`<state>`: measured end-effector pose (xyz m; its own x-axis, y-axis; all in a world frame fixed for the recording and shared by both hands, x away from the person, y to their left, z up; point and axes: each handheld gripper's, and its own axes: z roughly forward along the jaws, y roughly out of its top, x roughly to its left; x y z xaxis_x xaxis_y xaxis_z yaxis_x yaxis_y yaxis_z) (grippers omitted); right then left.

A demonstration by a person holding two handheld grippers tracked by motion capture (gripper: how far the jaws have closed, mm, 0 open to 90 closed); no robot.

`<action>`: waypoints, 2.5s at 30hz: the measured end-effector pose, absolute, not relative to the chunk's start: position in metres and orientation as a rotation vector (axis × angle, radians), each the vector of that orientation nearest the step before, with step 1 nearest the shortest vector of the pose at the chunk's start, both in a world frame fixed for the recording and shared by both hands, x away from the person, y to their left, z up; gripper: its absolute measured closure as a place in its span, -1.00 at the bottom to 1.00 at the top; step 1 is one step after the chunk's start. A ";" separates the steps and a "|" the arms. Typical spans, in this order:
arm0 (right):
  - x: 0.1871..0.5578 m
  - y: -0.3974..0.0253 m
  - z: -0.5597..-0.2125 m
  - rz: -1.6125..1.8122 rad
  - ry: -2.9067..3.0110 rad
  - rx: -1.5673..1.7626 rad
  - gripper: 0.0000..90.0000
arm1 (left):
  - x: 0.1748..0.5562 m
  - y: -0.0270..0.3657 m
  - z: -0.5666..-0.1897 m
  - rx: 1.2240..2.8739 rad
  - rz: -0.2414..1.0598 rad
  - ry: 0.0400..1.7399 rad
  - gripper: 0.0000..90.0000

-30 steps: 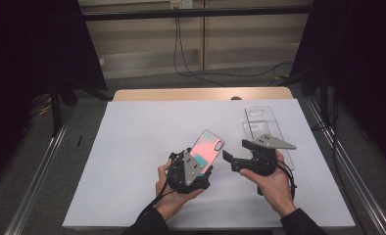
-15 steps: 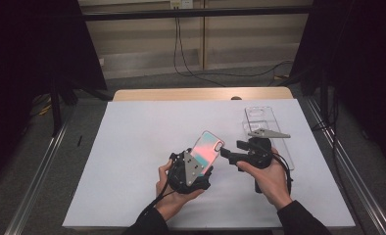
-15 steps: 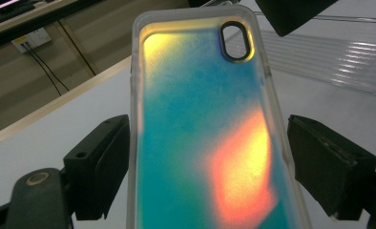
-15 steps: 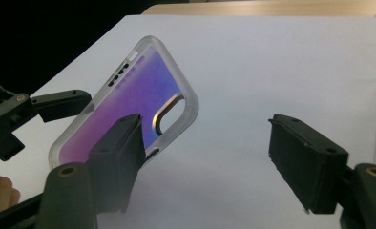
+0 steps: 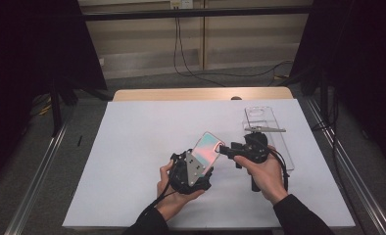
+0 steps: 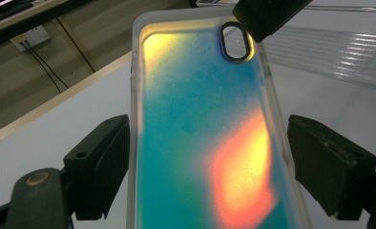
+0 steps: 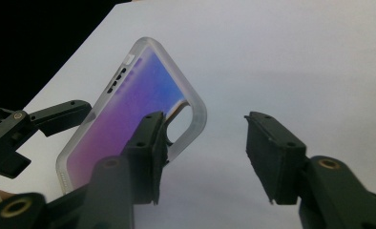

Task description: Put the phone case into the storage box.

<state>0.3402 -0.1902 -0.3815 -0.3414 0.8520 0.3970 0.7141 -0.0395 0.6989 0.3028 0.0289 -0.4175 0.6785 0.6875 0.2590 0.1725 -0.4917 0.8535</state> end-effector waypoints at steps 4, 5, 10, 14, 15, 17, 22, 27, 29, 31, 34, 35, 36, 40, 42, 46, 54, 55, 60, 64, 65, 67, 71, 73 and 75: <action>0.343 -0.188 -0.383 1.331 2.050 1.734 0.19 | 0.303 0.029 -0.418 2.024 0.746 0.665 -0.62; 0.343 -0.187 -0.383 1.337 2.051 1.737 0.20 | 0.303 0.029 -0.418 2.023 0.749 0.667 -0.62; 0.345 -0.184 -0.384 1.338 2.054 1.763 0.29 | 0.303 0.028 -0.418 2.026 0.747 0.664 -0.62; 0.347 -0.181 -0.385 1.351 2.056 1.776 0.36 | 0.304 0.028 -0.419 2.026 0.741 0.670 -0.62; 0.347 -0.181 -0.386 1.356 2.061 1.781 0.38 | 0.304 0.027 -0.419 2.023 0.742 0.671 -0.62; 0.347 -0.179 -0.386 1.363 2.057 1.775 0.41 | 0.304 0.028 -0.419 2.031 0.742 0.669 -0.62; 0.348 -0.177 -0.388 1.370 2.052 1.792 0.47 | 0.304 0.028 -0.419 2.034 0.744 0.671 -0.62; 0.348 -0.176 -0.390 1.368 2.036 1.800 0.52 | 0.306 0.028 -0.420 2.040 0.739 0.681 -0.62; 0.349 -0.176 -0.391 1.377 2.023 1.812 0.59 | 0.306 0.028 -0.421 2.035 0.744 0.687 -0.62; 0.349 -0.176 -0.392 1.379 2.014 1.818 0.61 | 0.307 0.028 -0.420 2.033 0.746 0.689 -0.62; 0.350 -0.175 -0.393 1.381 2.004 1.824 0.63 | 0.307 0.028 -0.421 2.045 0.748 0.690 -0.62; 0.350 -0.174 -0.393 1.376 2.002 1.823 0.64 | 0.308 0.028 -0.421 2.046 0.750 0.691 -0.62; 0.350 -0.174 -0.394 1.370 2.002 1.821 0.64 | 0.308 0.028 -0.422 2.043 0.753 0.695 -0.62; 0.350 -0.174 -0.395 1.378 1.996 1.825 0.67 | 0.308 0.028 -0.423 2.047 0.758 0.694 -0.62; 0.350 -0.174 -0.395 1.382 1.995 1.828 0.69 | 0.308 0.028 -0.424 2.054 0.762 0.697 -0.62; 0.349 -0.174 -0.394 1.405 1.988 1.823 0.73 | 0.308 0.028 -0.425 2.059 0.769 0.711 -0.63; 0.351 -0.172 -0.395 1.423 1.967 1.844 0.74 | 0.308 0.028 -0.426 2.060 0.802 0.704 -0.62; 0.352 -0.172 -0.394 1.417 1.967 1.861 0.73 | 0.307 0.027 -0.425 2.062 0.806 0.698 -0.62; 0.352 -0.169 -0.396 1.326 1.952 1.880 0.68 | 0.305 0.026 -0.425 2.058 0.830 0.677 -0.62; 0.352 -0.166 -0.397 1.319 1.932 1.893 0.66 | 0.305 0.026 -0.425 2.051 0.830 0.680 -0.62; 0.352 -0.166 -0.398 1.317 1.928 1.905 0.63 | 0.305 0.026 -0.425 2.047 0.830 0.680 -0.62; 0.353 -0.164 -0.399 1.301 1.929 1.909 0.62 | 0.305 0.027 -0.424 2.044 0.829 0.681 -0.62; 0.354 -0.163 -0.401 1.313 1.908 1.906 0.67 | 0.306 0.027 -0.425 2.048 0.834 0.687 -0.62; 0.355 -0.163 -0.402 1.318 1.905 1.900 0.70 | 0.307 0.027 -0.426 2.045 0.833 0.695 -0.62; 0.354 -0.162 -0.402 1.336 1.895 1.885 0.73 | 0.308 0.028 -0.426 2.047 0.837 0.702 -0.62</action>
